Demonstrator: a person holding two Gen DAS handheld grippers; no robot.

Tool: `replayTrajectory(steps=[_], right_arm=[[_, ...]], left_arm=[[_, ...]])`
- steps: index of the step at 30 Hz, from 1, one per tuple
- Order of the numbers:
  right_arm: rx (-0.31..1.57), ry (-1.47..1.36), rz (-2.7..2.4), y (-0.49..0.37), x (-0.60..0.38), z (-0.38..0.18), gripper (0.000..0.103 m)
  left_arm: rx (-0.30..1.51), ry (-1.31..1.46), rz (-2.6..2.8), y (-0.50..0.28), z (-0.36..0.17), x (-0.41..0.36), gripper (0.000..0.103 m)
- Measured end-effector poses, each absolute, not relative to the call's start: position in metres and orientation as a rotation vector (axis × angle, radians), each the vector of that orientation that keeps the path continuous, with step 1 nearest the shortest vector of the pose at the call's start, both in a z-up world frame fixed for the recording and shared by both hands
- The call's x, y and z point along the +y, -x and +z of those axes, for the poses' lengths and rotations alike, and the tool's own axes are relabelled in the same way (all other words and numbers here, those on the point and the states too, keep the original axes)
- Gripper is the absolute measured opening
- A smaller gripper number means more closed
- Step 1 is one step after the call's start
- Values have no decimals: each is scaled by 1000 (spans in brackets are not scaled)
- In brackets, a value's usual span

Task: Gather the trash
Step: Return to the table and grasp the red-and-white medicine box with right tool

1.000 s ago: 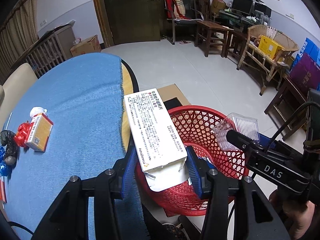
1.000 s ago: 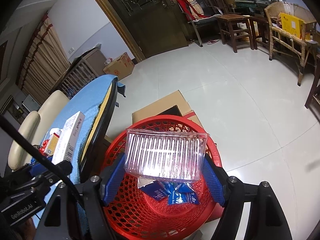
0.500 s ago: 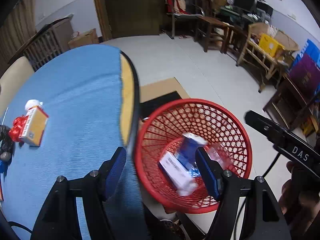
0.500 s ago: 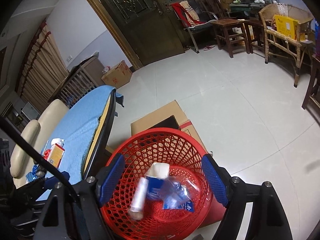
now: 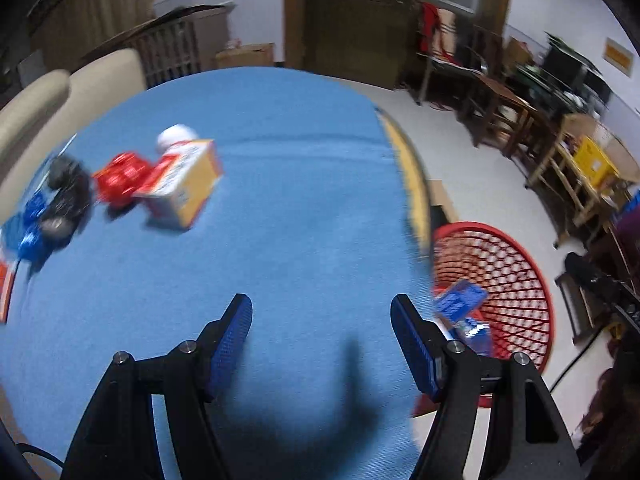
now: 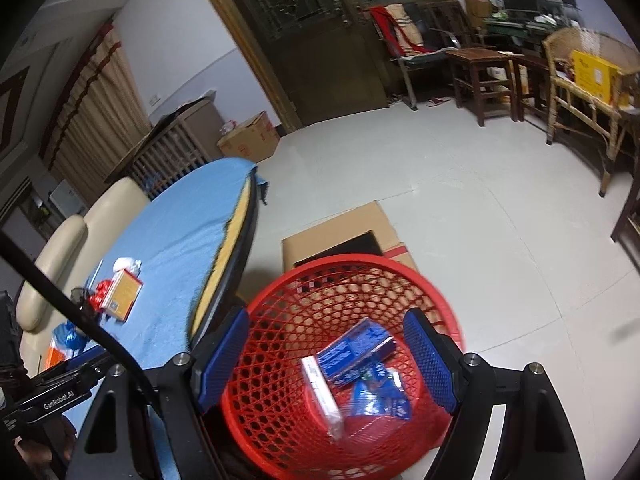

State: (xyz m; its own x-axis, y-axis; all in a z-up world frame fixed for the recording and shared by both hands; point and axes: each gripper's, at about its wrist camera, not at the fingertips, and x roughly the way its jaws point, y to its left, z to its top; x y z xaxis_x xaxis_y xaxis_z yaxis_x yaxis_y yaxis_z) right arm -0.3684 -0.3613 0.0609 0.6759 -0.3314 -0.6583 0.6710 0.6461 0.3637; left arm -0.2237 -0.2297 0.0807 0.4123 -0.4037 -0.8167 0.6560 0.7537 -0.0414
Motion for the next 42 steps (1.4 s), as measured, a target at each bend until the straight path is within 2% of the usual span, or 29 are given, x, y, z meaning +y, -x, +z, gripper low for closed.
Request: replayTrajectory(steps=[23,33,42], right_arm=[[750,-360,-262,182,-203,78,85],[699,-306,-265,87,-166,90,85],[734,-275,-312,20,-154,68,85]], left_arm=[[961,-52,-392,149,54,-51,73],[961,-10,-341,135,54,-23,73],[944,8,-317,118,63,-16,73]])
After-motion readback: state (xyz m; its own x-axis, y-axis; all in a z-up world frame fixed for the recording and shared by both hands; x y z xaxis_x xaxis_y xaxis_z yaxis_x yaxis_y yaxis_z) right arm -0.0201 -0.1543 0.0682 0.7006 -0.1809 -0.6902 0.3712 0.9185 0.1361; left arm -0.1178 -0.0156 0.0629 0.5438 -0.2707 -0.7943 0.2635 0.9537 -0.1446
